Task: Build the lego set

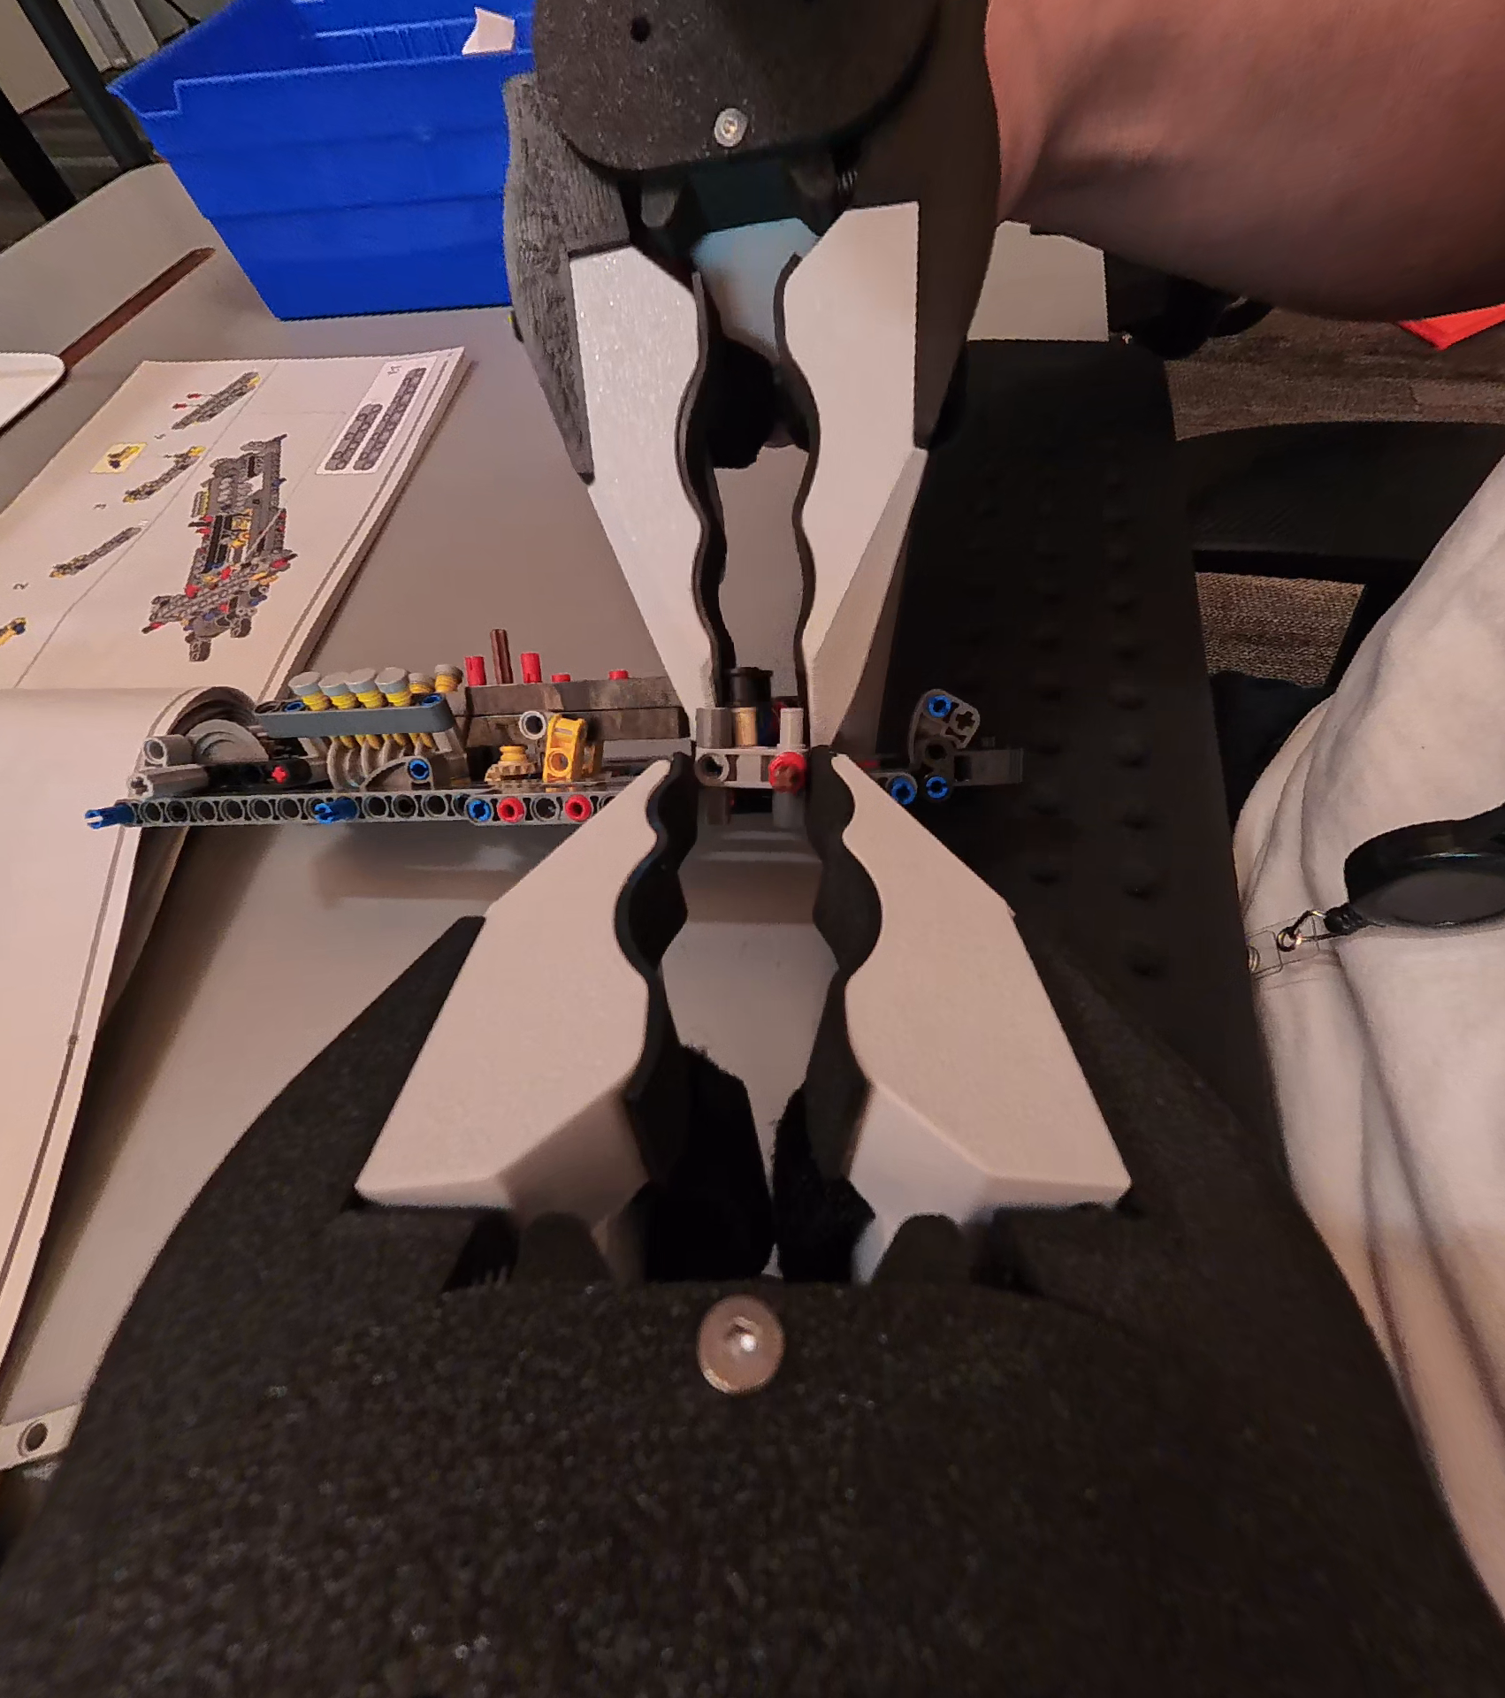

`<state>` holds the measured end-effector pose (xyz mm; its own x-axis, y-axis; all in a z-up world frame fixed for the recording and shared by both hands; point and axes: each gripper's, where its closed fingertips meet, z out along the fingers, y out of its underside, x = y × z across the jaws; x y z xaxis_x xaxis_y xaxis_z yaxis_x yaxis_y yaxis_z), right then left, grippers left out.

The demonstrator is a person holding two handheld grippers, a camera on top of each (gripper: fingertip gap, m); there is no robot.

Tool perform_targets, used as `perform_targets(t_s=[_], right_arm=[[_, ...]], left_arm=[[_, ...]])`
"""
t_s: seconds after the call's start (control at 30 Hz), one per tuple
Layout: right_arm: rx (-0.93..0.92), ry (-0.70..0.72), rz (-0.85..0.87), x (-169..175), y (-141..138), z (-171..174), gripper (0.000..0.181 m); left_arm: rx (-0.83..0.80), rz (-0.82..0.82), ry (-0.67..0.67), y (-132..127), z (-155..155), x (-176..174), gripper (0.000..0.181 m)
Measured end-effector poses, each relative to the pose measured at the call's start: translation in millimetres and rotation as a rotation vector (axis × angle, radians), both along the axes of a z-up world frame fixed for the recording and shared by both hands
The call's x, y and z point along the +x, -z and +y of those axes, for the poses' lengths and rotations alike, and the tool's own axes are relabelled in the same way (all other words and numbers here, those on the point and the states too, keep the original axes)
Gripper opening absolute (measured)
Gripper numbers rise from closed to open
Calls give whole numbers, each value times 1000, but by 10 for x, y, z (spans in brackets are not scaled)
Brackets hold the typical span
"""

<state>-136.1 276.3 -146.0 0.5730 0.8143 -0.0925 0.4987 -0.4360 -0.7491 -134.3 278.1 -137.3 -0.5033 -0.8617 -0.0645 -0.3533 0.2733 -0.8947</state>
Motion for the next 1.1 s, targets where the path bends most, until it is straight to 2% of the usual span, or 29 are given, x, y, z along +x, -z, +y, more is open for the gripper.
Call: perform_targets(t_s=[0.3, 0.47, 0.8, 1.1], right_arm=[[10, 38, 3, 139, -72, -27, 15], [23, 21, -2, 104, -61, -53, 7], [-5, 25, -5, 78, -30, -35, 7], [50, 44, -69, 121, -39, -13, 6]], left_arm=[[-2, 2, 2, 8, 5, -7, 22], [-1, 0, 4, 7, 0, -2, 22], [17, 7, -7, 27, 18, -4, 22], [18, -18, -30, -5, 4, 27, 22]])
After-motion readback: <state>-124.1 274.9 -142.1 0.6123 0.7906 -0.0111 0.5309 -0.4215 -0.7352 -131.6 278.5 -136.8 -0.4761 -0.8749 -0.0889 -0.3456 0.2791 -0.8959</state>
